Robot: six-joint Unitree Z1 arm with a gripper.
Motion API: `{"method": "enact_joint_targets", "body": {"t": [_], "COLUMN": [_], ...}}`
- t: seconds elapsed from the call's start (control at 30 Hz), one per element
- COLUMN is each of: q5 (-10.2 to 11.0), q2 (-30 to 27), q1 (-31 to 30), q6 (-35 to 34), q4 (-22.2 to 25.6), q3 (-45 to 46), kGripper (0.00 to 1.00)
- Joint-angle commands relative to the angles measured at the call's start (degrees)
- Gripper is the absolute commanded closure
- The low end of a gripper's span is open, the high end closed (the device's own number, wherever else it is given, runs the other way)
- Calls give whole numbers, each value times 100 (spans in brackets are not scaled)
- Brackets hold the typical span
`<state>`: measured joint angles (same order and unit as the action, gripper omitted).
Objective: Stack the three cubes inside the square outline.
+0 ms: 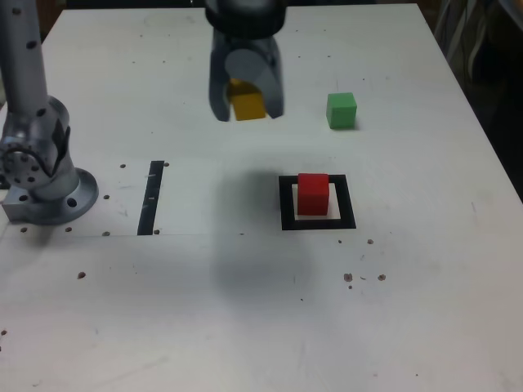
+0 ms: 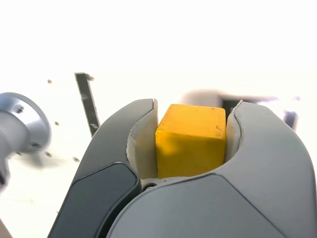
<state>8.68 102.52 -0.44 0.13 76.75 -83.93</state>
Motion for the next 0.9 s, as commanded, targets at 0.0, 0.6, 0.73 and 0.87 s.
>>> {"method": "enact_joint_targets", "body": {"t": [0.0,0.6,0.73,0.87], "q5": [-76,-245,-244,-262], "q2": [258,1588,1696,1772], "q1": [-406,-893,-840,-793], "q6": [-135,-241,-223,-192], "q4": [131,277,265,247], "q3": [-389,-1403,-1363,-1345], "kGripper": [85,84,84,84]}}
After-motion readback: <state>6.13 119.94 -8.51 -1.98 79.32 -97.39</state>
